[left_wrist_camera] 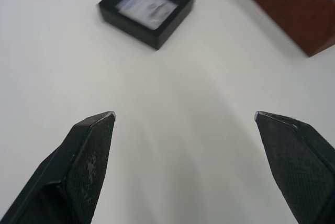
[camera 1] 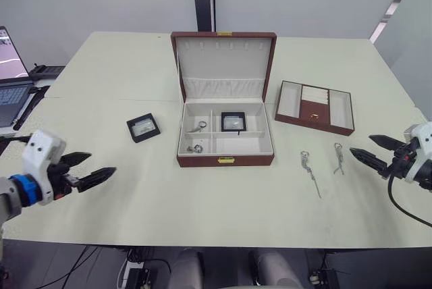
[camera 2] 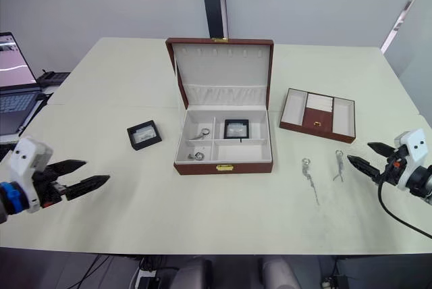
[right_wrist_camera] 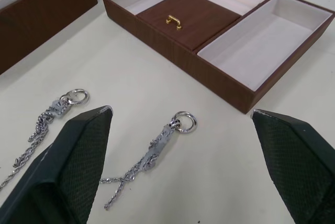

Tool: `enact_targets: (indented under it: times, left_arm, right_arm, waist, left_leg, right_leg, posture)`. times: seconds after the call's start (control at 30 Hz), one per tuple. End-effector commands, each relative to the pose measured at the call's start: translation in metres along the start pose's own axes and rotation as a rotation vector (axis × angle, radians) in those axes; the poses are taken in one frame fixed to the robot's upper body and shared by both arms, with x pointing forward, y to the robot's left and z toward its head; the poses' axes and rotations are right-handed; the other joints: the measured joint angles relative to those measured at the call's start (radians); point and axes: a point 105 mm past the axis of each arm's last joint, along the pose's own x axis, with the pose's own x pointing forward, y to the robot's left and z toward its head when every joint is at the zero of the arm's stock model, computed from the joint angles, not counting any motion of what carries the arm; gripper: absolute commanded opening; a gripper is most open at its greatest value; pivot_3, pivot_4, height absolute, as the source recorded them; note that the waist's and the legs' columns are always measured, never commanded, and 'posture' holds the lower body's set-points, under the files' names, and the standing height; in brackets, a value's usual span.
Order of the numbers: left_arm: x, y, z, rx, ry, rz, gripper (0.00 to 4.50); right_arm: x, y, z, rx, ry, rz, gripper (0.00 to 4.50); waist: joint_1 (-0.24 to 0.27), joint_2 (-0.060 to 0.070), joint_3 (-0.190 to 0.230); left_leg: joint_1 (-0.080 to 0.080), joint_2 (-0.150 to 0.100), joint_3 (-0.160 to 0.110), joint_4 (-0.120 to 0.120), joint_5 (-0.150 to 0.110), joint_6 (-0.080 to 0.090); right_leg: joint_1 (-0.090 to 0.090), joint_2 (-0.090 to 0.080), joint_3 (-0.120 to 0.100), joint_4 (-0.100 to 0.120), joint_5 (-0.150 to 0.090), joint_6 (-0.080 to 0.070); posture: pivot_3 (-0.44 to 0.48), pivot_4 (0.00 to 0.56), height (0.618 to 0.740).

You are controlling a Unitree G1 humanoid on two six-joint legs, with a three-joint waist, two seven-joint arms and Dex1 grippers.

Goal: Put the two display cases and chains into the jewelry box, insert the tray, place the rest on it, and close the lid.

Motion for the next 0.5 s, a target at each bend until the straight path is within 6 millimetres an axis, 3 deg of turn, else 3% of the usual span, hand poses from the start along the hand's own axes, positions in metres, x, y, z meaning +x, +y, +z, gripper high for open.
enact_targets:
  times: [0.03, 0.23, 0.5]
  left_arm:
    - [-0.012, 0.019, 0.001, 0.029, -0.026, 0.11, 4.44]
    - [-0.014, 0.037, -0.02, 0.019, 0.001, 0.201, 4.44]
    - [-0.01, 0.036, -0.021, 0.03, 0.006, 0.187, 4.44]
  right_arm:
    - [-0.008, -0.009, -0.001, -0.031, 0.01, -0.029, 4.5]
    - [-0.012, -0.011, -0.01, -0.035, 0.041, -0.035, 4.5]
    - [-0.014, -0.011, -0.014, -0.028, 0.046, -0.036, 4.5]
  waist:
    - [0.0, 0.0, 0.0]
    - [-0.006, 0.0, 0.0]
    - [-0.011, 0.0, 0.0]
  left_leg:
    - [0.0, 0.0, 0.0, 0.0, 0.0, 0.0]
    - [0.001, 0.0, 0.002, -0.001, 0.0, 0.0]
    - [0.001, 0.0, 0.002, -0.001, 0.0, 0.0]
  right_leg:
    - [0.0, 0.0, 0.0, 0.0, 0.0, 0.0]
    - [0.0, 0.0, 0.001, 0.0, 0.0, 0.0]
    - [0.0, 0.0, 0.001, 0.0, 0.0, 0.0]
  posture:
    - [0.0, 0.15, 0.74]
    - [0.0, 0.15, 0.74]
    - [0.0, 0.15, 0.74]
